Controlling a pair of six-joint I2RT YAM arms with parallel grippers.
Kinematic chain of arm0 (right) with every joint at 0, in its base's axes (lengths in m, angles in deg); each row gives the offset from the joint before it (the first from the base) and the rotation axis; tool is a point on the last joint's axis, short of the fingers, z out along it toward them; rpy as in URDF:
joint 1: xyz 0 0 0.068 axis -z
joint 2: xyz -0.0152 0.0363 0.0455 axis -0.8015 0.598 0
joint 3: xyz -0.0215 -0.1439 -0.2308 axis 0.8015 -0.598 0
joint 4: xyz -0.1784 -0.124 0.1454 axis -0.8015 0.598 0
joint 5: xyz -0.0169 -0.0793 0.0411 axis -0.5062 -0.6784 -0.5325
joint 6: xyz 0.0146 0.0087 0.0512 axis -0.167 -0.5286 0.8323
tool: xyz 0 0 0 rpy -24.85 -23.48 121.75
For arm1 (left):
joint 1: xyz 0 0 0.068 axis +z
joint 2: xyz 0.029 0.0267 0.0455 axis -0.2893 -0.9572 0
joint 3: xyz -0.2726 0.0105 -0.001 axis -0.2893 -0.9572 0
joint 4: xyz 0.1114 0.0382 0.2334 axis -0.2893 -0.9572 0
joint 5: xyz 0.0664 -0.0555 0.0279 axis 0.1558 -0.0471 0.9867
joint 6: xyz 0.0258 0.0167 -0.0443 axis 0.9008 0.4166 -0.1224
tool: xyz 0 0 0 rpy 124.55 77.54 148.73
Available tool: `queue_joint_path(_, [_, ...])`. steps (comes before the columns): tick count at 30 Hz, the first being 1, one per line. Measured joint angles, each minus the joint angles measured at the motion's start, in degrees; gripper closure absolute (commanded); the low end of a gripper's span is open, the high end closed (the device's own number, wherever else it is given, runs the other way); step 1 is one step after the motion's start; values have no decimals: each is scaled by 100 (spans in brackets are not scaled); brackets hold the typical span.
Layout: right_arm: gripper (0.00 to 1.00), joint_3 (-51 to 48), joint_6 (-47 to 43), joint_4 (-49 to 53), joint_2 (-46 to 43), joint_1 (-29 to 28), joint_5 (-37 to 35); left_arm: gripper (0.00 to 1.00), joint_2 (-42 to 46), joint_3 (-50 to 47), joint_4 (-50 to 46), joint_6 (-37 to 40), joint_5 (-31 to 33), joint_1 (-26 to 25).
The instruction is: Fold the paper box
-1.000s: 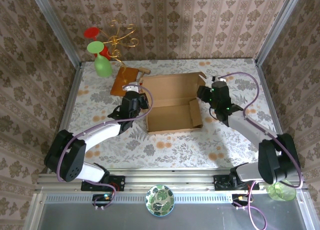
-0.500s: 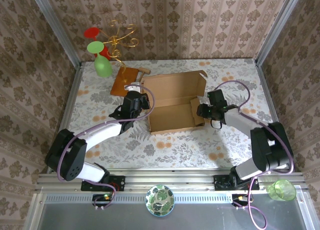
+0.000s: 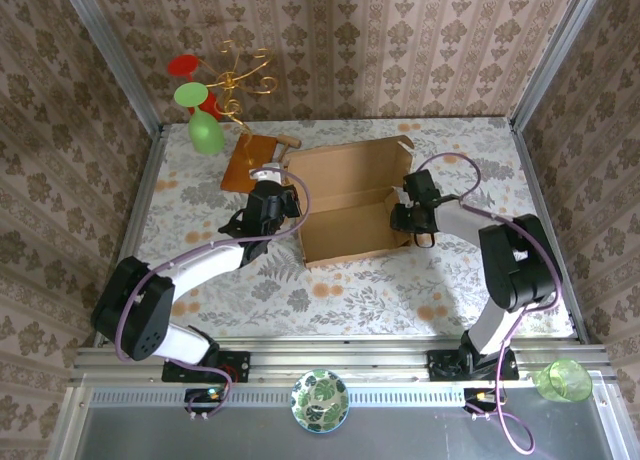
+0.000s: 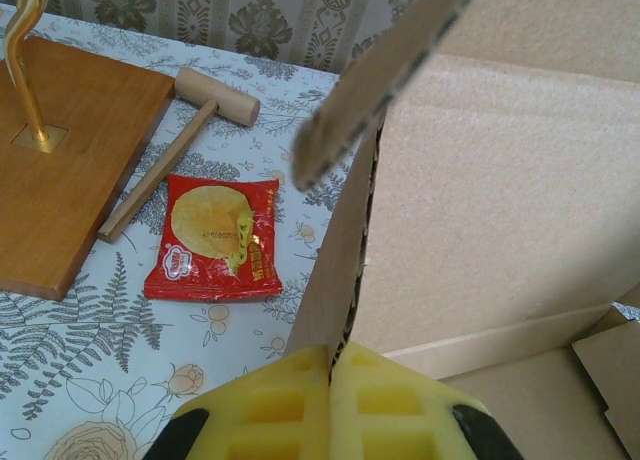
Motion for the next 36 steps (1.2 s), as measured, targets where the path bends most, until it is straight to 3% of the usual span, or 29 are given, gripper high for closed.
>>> queue_joint_path(12, [82,957,-131,1390,522,-566,-1320,100,-61,63,-17,0,2,4])
queue_joint_path(27, [100,1419,-221,2087,839,-1043,-2317,100,-72,63,-22,-2,4,4])
queue_joint_path(30, [98,1427,-221,2098,896,-1067,-2330,100,-72,63,-24,-2,2,4])
queue_joint_path(36, [82,1405,-195,2055,892,-1067,-2227,100,-72,63,-44,-2,4,4])
